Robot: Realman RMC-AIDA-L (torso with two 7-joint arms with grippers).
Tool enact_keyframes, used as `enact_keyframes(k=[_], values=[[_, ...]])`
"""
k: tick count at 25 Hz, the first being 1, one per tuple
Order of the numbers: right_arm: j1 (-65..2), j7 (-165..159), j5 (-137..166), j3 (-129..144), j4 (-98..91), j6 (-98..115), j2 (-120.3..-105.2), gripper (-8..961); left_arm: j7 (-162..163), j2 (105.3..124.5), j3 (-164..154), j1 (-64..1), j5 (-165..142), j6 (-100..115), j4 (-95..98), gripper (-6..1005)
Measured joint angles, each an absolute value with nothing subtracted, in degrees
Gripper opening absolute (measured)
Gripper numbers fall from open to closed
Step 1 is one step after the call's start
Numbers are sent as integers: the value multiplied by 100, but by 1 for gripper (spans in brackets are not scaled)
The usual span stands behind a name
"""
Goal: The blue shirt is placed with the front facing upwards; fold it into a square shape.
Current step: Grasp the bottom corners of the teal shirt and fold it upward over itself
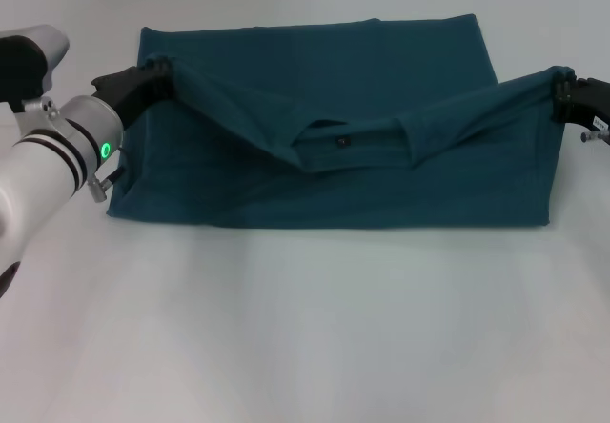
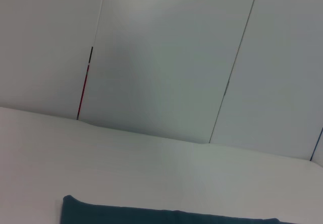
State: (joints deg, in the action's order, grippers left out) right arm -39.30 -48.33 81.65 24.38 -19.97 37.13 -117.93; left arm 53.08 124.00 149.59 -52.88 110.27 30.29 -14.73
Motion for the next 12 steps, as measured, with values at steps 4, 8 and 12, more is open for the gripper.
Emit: enact_keyframes(k=[4, 8, 12], values=[[-3933, -4834, 8165, 2451, -1995, 3693, -11794, 30, 5308, 12403, 14959, -5299, 11027, 2993, -1468, 42], [-3964, -4834, 8166, 2457, -1987, 3587, -11795, 30, 5308, 12406, 14959, -5313, 11028, 2989, -1433, 42], [-3991, -4834, 8166, 2463, -1986, 3480, -11795, 30, 5308, 12407, 14959, -5332, 11029, 2988, -1433, 43]])
